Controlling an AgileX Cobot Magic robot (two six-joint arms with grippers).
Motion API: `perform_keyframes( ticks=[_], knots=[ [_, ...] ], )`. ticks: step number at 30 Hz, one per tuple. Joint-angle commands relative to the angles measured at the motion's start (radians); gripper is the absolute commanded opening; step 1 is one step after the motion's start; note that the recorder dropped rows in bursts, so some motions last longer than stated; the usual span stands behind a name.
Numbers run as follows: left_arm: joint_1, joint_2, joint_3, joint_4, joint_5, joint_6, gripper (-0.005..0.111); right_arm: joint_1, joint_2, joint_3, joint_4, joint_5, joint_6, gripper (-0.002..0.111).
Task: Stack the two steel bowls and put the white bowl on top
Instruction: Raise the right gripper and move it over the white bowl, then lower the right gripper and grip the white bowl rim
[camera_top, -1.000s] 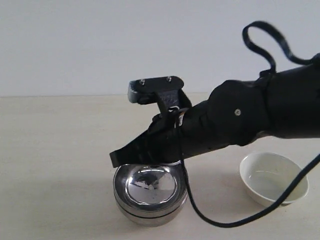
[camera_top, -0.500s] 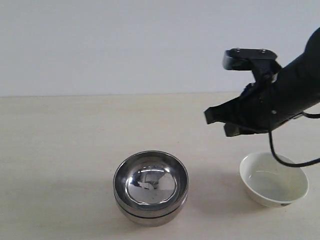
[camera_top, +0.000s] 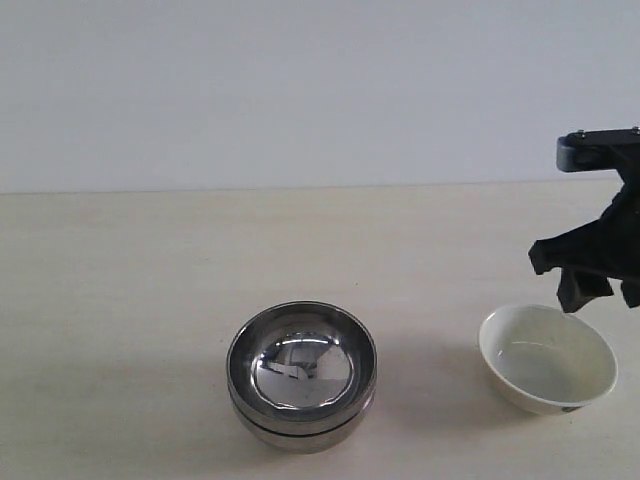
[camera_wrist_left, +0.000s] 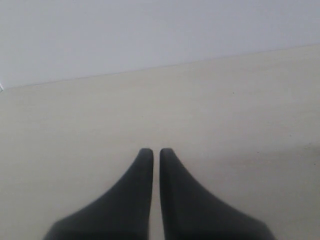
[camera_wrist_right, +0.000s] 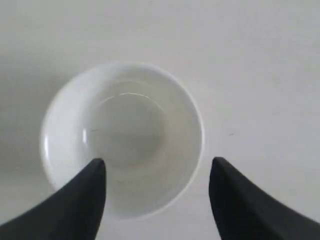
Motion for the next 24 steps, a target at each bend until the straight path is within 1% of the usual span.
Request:
perform_keyframes(
  ticks=[1,6,14,24],
  knots=[
    [0.001,-0.002,0.003,-0.009,0.0,0.003,0.004,-0.046,0.001,0.02,-0.05,0.01,0.041,0.054],
    [0.001,-0.002,0.003,-0.009,0.0,0.003,0.004,-0.094,0.053,0.086,-0.05,-0.059,0.041,0.054],
    [0.001,-0.002,0.003,-0.009,0.0,0.003,0.004,-0.094,0.137,0.143,-0.004,-0.228,0.044,0.054],
    [0.001,-0.002,0.003,-0.009,0.0,0.003,0.004,-0.094,0.258,0.147,0.012,-0.307,0.044,0.054]
  ],
)
